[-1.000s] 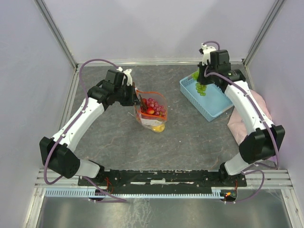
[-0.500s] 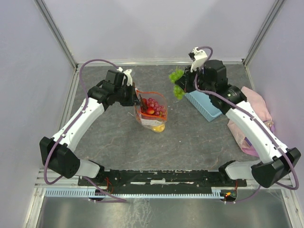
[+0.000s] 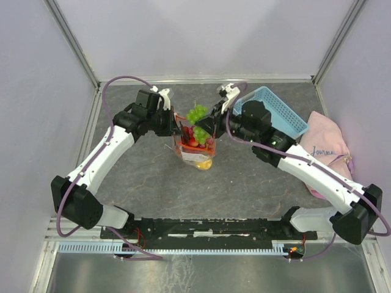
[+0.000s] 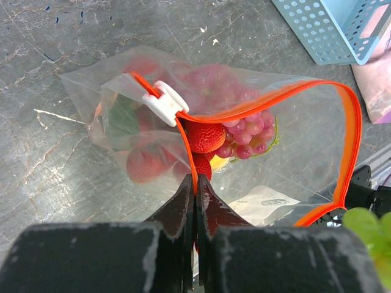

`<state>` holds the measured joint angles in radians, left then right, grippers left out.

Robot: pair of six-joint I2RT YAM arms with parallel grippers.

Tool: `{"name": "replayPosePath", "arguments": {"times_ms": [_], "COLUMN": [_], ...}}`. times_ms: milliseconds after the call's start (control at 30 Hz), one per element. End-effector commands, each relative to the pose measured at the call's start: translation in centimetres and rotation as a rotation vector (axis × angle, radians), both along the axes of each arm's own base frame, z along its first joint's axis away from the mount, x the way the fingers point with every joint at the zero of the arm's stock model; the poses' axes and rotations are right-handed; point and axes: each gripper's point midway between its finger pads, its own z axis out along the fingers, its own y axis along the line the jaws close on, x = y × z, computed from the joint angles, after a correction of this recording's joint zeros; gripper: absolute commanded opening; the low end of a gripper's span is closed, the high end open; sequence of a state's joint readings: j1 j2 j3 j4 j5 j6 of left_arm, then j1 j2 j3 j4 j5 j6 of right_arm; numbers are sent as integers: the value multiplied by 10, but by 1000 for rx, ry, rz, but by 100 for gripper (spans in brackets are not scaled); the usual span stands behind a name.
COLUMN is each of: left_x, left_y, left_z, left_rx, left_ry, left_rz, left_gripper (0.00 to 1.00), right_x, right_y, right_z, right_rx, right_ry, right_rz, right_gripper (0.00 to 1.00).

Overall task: Place the food in the zip-top bag and seal the zipper
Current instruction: Place the fake fruit in the zipper food storage bag.

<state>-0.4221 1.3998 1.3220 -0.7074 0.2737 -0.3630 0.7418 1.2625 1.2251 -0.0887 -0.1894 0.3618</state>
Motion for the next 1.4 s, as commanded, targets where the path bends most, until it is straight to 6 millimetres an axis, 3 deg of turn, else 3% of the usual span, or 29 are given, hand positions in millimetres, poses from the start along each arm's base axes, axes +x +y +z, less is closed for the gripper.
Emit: {"name": "replayPosePath", "arguments": {"times_ms": [0, 300, 600, 867, 1067, 1367], "left_x": [3, 3, 2, 2, 2, 2], "left_y": [-5, -6, -7, -6, -6, -6], "left_z": [14, 13, 14, 14, 15, 15], "left_rx": [-39, -43, -46, -44, -46, -46], "left_ry": [-52, -49, -49, -51, -53, -52], "left_rz": [-26, -31, -34, -33, -35, -32], "left_gripper": [3, 3, 3, 3, 3, 3], "right_x": [-1, 3, -16, -5, -1, -21], "right_y": [22, 34, 42, 48, 46, 28], "right_z": [17, -37, -76, -106, -103, -61], "right_rx": [69, -105, -217, -315, -353, -349], "right_ry": [-154, -123, 20, 129, 141, 89], "right_rz": [34, 68, 182, 160, 146, 180], "right_gripper": [9, 9, 9, 15, 41, 67]}}
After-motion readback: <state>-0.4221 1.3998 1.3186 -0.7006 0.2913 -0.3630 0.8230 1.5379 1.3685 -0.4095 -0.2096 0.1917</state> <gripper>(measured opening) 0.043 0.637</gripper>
